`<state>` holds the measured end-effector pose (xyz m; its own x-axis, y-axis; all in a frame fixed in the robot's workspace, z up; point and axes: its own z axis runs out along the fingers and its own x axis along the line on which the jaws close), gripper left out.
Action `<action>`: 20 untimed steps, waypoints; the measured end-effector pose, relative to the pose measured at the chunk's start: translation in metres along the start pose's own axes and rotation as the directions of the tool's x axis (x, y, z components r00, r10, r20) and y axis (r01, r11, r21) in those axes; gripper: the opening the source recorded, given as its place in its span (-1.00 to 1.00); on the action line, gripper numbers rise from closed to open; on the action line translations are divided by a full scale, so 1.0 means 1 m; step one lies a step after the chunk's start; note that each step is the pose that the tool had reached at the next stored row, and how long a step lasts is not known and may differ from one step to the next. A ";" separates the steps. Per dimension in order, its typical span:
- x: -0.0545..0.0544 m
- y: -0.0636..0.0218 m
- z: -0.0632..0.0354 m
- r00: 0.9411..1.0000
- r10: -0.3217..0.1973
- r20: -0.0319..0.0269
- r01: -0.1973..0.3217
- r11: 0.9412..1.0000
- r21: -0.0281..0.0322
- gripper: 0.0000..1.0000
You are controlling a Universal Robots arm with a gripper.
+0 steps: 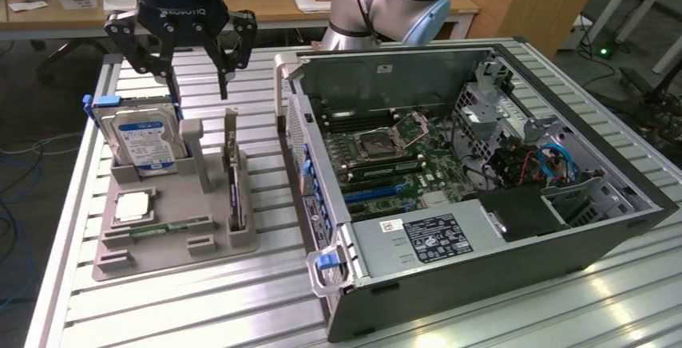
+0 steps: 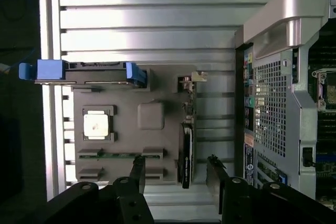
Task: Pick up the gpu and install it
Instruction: 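Pick up the gpu and move the gpu toward the slot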
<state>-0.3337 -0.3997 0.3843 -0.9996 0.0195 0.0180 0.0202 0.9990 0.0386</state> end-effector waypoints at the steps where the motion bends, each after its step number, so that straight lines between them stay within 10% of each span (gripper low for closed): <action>1: 0.000 0.0000 0.0012 1.000 -0.016 -0.001 0.016 1.000 0.001 0.18; 7: -0.006 -0.0010 0.0081 0.999 -0.038 -0.004 0.038 0.999 0.005 0.18; 11: -0.009 -0.0020 0.0116 0.999 -0.037 -0.019 0.038 0.999 0.004 0.18; 20: -0.015 -0.0046 0.0267 0.999 -0.037 -0.022 0.037 0.999 0.004 0.18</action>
<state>-0.3191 -0.4036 0.3572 -0.9991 -0.0187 0.0384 -0.0173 0.9992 0.0348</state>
